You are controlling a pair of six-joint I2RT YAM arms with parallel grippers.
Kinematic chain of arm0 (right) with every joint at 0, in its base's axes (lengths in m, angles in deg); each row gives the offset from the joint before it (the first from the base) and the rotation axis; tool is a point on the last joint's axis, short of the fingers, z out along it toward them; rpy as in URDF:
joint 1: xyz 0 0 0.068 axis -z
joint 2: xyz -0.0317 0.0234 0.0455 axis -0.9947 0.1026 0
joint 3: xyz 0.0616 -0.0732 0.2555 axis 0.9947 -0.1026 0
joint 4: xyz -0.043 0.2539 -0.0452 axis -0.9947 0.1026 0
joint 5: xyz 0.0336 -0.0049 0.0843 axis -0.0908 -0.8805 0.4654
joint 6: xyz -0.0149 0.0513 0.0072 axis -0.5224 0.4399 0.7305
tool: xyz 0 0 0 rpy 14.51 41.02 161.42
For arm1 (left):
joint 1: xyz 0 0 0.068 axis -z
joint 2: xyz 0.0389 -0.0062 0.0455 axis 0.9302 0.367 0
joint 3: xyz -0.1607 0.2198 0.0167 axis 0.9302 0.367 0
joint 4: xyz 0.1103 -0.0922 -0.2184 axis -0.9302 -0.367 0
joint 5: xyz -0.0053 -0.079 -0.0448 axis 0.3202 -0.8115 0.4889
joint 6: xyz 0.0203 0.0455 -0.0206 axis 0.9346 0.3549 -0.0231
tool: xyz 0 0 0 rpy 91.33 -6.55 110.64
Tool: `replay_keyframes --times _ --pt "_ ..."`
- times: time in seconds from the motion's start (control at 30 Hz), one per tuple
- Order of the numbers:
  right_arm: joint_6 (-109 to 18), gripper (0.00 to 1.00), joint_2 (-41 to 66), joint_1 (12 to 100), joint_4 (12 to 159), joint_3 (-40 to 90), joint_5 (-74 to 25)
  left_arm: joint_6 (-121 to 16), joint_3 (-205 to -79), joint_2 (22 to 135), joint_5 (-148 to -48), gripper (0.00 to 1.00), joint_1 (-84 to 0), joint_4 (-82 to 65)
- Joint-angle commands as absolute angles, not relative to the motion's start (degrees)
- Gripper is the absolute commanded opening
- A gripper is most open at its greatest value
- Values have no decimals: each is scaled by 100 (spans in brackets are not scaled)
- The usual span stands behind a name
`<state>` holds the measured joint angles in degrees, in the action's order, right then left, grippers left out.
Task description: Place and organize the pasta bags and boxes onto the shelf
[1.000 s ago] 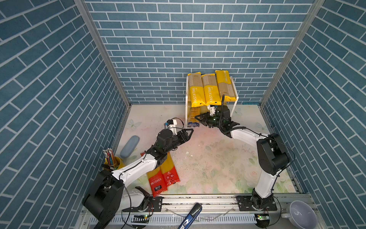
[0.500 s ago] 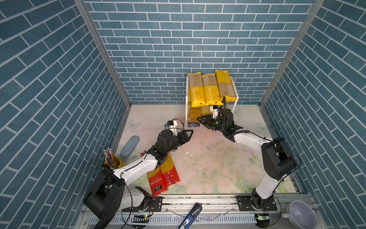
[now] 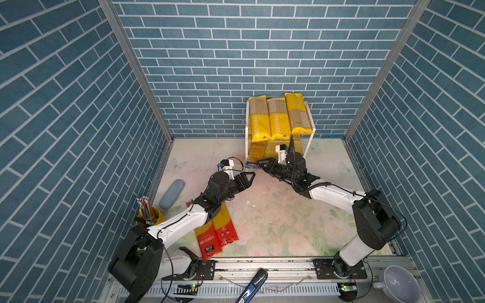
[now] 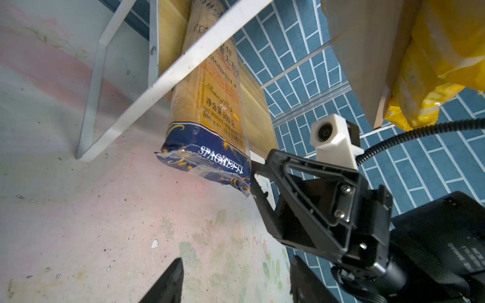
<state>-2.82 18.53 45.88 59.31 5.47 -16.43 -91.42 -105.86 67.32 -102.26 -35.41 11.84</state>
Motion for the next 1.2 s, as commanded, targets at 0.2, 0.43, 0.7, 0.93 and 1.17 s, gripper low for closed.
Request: replay_keyframes --times 0.2,0.43,0.7,0.93,1.17 --pt "263 45 2122 4473 5362 243 -2283 -8929 -10631 6423 -9927 65 -3404 738" --pt "478 43 2583 4498 4616 420 -2154 -8746 -10992 6654 -9820 65 -3166 348" --pt "571 14 2689 4659 4920 709 -1788 -8580 -11345 6652 -9592 65 -3029 -25" --pt "410 0 2665 4974 5548 954 -995 -8573 -11257 6568 -9529 65 -3023 -63" --pt "-385 0 2512 5148 7045 1679 -86 -8585 -11316 6721 -9624 65 -2997 42"
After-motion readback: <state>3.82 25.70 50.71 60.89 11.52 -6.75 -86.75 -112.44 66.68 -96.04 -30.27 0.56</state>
